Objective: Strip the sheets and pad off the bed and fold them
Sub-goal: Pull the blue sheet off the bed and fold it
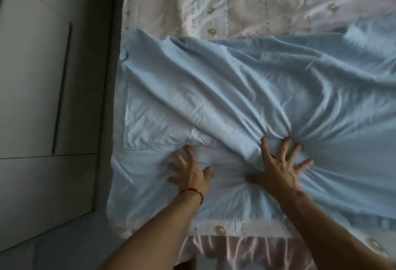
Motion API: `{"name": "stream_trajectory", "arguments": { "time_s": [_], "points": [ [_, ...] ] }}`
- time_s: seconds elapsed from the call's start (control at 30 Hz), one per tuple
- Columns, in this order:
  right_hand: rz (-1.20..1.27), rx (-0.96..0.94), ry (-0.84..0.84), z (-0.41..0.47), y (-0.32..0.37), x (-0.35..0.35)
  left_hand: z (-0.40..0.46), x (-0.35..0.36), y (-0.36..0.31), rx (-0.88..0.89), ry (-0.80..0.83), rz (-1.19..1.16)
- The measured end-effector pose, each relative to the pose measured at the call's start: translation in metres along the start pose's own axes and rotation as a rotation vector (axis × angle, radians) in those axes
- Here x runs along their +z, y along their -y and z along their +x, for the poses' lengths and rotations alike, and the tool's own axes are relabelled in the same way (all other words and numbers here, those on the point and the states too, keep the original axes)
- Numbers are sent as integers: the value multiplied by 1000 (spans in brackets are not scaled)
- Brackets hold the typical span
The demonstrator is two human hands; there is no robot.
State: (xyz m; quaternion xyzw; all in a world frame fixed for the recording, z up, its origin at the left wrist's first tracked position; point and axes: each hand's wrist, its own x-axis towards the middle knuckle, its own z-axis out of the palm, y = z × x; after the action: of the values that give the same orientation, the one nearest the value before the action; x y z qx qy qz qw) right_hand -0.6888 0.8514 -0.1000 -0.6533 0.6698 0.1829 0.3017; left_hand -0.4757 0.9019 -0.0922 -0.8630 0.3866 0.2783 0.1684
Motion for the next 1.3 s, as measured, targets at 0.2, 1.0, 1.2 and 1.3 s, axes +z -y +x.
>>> {"name": "stream_trajectory", "arguments": {
  "time_s": [0.2,1.0,1.2,1.3],
  "points": [
    [-60,170,22,10,23,8,5,-26,18,117,157,-123],
    [1167,154,-218,-94,234,58,114,-131,236,11,-4,-1239],
    [1963,763,-337,-109,245,41,84,-107,301,50,-22,-1225],
    [1878,814,-347,-128,231,52,77,-73,324,59,-56,-1263]
  ]
}}
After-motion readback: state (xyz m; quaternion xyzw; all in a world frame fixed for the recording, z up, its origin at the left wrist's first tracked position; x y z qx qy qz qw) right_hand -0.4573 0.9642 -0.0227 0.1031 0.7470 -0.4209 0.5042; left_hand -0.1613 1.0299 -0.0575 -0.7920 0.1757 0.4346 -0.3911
